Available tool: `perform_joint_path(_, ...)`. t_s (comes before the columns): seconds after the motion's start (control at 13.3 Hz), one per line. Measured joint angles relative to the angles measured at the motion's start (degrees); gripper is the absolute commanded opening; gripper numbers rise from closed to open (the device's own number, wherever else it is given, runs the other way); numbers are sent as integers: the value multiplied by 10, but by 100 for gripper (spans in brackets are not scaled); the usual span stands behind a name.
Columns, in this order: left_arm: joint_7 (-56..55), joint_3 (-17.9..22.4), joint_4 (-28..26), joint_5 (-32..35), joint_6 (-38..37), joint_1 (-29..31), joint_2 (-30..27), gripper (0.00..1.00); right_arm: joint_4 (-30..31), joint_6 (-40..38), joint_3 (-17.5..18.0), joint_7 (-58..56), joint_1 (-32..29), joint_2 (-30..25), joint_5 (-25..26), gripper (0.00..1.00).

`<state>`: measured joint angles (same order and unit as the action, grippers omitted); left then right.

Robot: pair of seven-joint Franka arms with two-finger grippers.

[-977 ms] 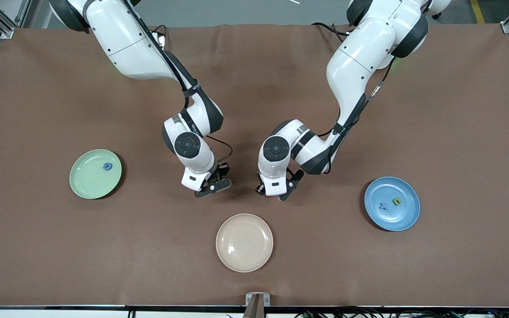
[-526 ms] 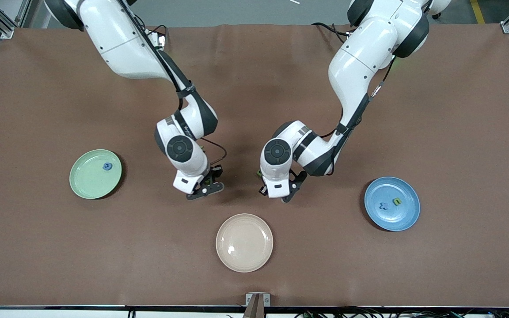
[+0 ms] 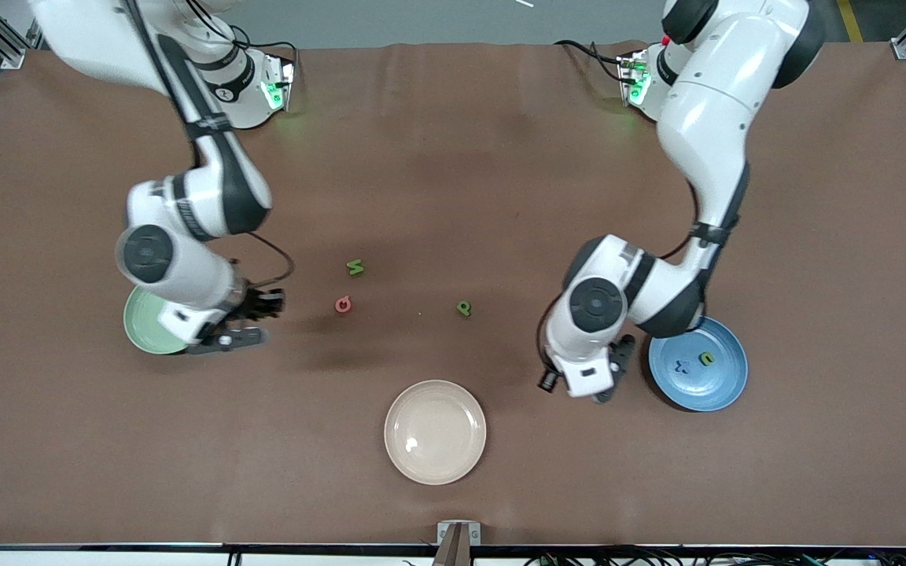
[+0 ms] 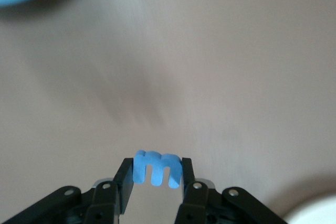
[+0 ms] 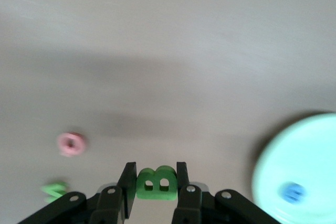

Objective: Sort upper and lower case letters into plates
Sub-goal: 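Drop the m onto the blue plate while the right gripper drops the B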

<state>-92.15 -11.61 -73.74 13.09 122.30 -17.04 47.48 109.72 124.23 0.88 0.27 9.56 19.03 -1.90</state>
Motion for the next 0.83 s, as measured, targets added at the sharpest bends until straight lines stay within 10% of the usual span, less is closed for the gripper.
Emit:
perform_joint_path(0.6, 197, 0, -185, 44, 0, 146, -101, 2, 123, 118, 1, -214, -174, -15, 0, 24)
perform_joint_path(0.75, 215, 0, -198, 61, 13, 175, -98, 20, 138, 148, 1, -230, -183, 0, 0, 24)
perform_joint_path(0.83, 223, 0, -205, 63, 23, 185, -97, 49, 141, 154, 1, -237, -185, 8, 0, 24)
